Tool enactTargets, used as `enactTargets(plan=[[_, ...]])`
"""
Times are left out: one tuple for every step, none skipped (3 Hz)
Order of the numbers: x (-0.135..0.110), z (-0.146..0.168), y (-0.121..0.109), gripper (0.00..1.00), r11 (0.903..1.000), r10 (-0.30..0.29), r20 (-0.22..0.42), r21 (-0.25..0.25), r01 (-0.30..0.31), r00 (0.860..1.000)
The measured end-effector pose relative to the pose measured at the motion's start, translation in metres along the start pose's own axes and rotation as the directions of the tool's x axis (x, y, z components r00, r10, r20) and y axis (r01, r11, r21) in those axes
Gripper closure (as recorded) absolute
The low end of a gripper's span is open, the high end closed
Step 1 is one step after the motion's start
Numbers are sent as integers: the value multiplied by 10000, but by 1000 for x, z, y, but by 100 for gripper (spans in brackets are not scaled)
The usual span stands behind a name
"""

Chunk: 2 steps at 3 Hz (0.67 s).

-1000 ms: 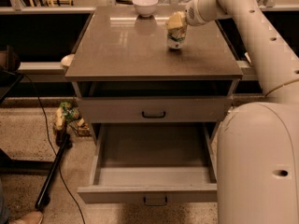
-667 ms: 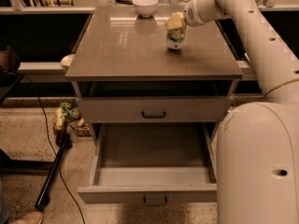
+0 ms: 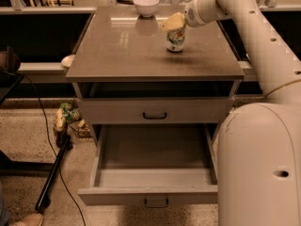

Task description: Pick 7up can from middle drawer and place on counter

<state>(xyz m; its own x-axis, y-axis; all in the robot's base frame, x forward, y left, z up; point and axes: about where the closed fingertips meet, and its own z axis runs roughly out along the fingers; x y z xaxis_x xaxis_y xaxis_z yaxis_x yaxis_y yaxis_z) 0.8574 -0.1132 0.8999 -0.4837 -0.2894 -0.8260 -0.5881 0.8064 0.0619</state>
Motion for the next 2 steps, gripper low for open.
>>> enactTargets(plan=[[-7,-9,0,0,9998,-187,222,107,185,9996],[-21,-41,-3,0,9987,-289,908,436,250,9955]])
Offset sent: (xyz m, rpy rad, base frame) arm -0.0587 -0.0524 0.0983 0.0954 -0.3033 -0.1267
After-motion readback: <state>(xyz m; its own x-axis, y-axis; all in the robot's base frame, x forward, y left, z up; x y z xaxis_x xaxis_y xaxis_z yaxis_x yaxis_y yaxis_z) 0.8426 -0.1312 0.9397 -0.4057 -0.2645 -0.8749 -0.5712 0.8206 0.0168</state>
